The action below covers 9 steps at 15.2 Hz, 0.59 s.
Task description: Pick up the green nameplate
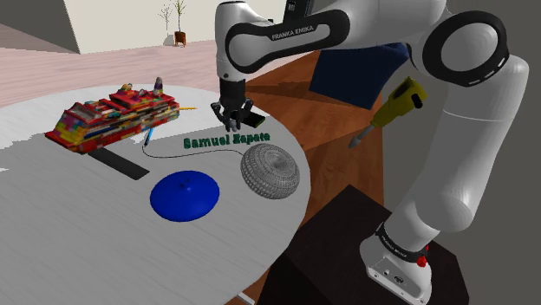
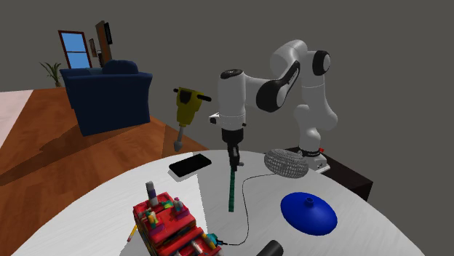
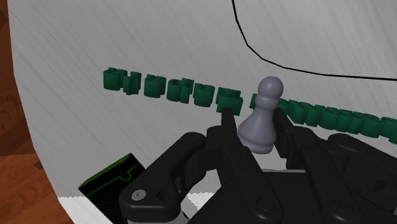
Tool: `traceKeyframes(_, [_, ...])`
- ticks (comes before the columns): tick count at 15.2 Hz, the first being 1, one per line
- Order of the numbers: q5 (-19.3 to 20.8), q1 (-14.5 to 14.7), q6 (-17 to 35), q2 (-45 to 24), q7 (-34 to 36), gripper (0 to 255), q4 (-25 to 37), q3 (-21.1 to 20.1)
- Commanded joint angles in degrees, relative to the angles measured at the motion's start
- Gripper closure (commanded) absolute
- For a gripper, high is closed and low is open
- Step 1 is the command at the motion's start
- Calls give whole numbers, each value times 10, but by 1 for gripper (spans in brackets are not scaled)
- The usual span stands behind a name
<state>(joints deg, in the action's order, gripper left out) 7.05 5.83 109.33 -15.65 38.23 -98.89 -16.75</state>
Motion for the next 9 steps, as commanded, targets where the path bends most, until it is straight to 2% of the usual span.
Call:
traceKeyframes(1, [0, 0, 0, 0, 0, 255, 0, 0])
traceKeyframes(7, [0, 0, 1, 0, 0, 255, -1, 0])
traceKeyframes(9, [-2, 0, -13, 4, -2, 255, 9, 0])
